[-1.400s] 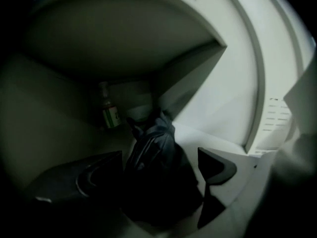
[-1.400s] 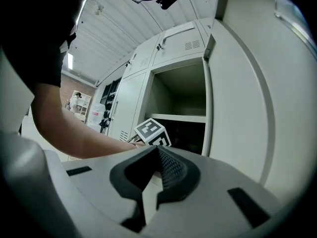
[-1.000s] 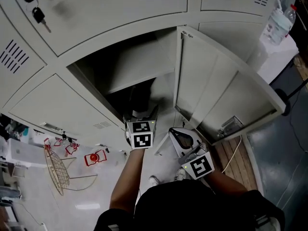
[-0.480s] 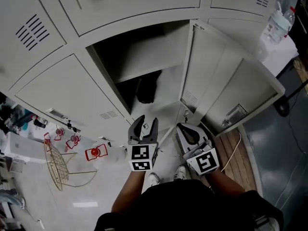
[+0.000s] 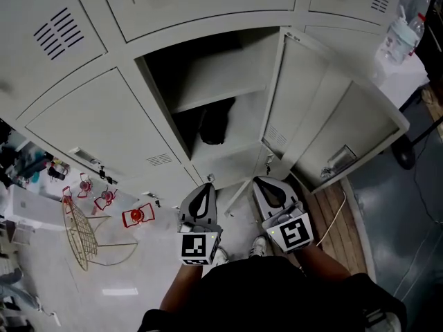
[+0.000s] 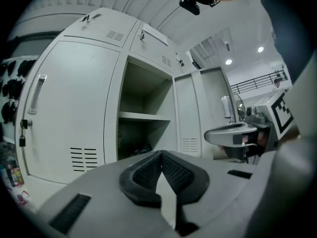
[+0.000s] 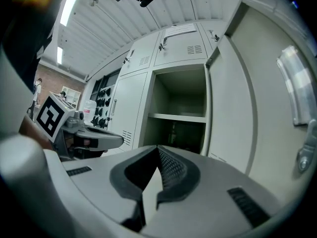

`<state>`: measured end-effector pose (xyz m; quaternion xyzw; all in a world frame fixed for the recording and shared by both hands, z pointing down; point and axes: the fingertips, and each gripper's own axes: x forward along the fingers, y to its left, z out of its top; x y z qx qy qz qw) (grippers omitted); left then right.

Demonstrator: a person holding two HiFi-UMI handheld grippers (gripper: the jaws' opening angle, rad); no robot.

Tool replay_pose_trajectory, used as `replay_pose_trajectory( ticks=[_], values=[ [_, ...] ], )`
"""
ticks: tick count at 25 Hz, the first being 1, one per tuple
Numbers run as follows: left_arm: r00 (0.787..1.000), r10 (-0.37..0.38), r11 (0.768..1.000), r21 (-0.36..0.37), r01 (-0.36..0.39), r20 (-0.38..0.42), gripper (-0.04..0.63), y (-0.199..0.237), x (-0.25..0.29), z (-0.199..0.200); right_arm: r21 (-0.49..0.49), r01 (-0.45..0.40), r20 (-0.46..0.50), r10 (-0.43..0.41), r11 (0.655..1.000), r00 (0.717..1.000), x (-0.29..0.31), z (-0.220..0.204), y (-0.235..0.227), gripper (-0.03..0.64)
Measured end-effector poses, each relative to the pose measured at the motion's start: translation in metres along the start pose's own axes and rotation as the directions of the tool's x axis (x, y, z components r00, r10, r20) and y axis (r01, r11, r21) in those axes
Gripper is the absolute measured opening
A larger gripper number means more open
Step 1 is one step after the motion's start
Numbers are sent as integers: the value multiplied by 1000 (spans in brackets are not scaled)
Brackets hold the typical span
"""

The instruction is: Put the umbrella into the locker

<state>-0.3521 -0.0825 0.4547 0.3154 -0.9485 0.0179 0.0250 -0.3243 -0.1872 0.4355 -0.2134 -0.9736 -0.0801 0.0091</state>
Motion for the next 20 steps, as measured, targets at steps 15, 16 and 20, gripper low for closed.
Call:
replay_pose_trajectory(
  ticks=[15,16,20],
  values=[
    [996,90,996,-1,-90,14,-2,10,-29,5,15,12,79,-13,1000,997,9,9,2,-2],
    [996,89,996,-3,-89,13,-2,11,-29,5,13,12,80,-13,1000,997,9,9,3,-3],
    [997,82,997,-12,-82,5,-2,11,-33,5,0,2,89,-2,1000,996,9,12,8,-2]
  ],
)
